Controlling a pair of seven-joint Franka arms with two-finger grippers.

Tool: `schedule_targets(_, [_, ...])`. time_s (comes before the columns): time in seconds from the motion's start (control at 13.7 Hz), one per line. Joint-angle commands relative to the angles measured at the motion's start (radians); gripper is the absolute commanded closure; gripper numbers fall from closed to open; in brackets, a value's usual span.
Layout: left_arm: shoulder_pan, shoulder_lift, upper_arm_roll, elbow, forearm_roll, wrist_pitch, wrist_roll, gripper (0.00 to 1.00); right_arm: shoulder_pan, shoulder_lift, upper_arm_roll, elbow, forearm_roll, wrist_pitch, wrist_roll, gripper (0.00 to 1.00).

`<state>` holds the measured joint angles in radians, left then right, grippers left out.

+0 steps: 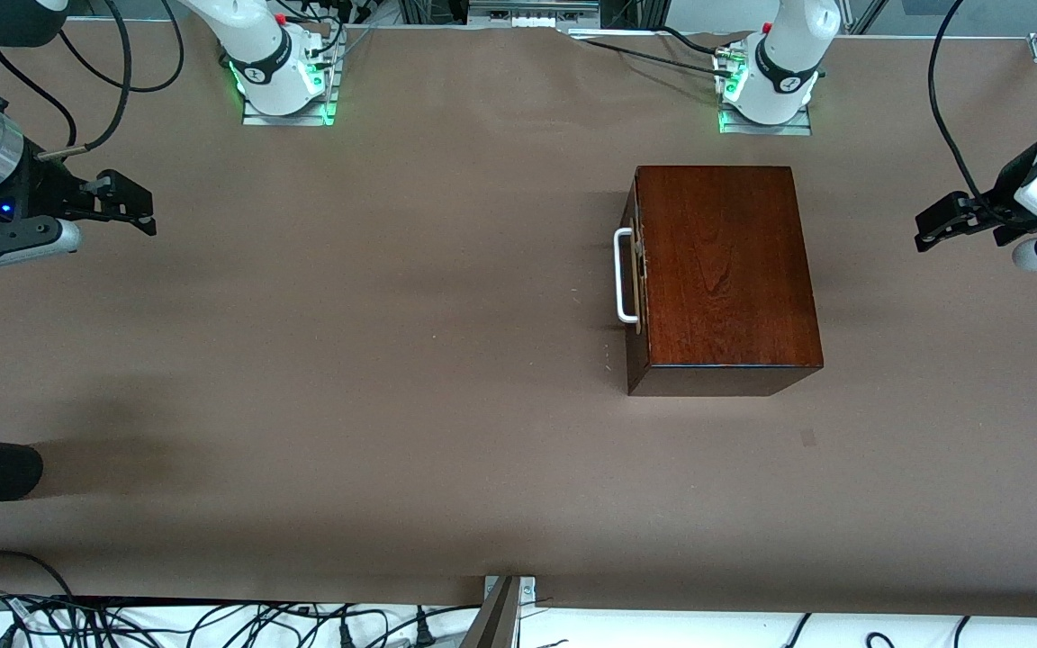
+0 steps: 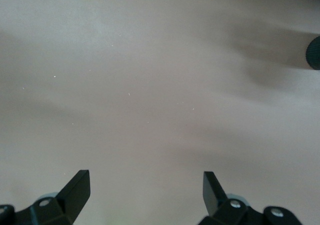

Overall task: Open drawer, take yellow block, close drawer
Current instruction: 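Move the left gripper toward the wooden box's drawer handle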

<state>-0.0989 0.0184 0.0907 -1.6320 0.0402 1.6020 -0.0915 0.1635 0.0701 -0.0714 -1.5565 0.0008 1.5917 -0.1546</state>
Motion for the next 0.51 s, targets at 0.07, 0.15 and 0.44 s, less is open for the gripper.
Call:
schedule_targets(0.07, [0.01,-0.026,-0.006,-0.025,-0.008,-0.008,0.023,0.0,0.004,0.002,-0.001,0.013,-0.01,-0.004,0.012,0.0])
schedule_targets(0.15, [0.01,-0.023,-0.005,-0.014,-0.008,-0.023,0.021,0.0,0.004,0.002,-0.001,0.013,-0.01,-0.004,0.012,0.0])
schedule_targets(0.44, [-0.01,0.041,-0.02,0.07,-0.008,-0.082,0.009,0.0,0.004,0.002,-0.001,0.013,-0.01,-0.007,0.012,0.0])
